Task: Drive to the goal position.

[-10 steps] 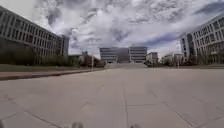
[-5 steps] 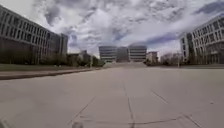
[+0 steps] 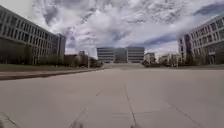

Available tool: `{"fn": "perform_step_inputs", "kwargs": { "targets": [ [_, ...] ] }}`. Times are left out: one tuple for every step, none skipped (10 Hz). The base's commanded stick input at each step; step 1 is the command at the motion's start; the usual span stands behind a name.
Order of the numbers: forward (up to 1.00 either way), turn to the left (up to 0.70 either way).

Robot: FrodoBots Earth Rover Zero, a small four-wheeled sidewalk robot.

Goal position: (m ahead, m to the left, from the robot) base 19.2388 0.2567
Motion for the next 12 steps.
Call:
{"fn": "perform_step_inputs", "kwargs": {
  "targets": [
    [1.0,0.0],
    [1.0,0.0],
    [1.0,-0.16],
    [1.0,-0.4],
    [1.0,-0.39],
    [1.0,-0.32],
    [1.0,0.0],
    [1.0,0.0],
    [1.0,0.0],
    [1.0,0.0],
    [1.0,0.0],
    [1.0,0.0]
  ]
}}
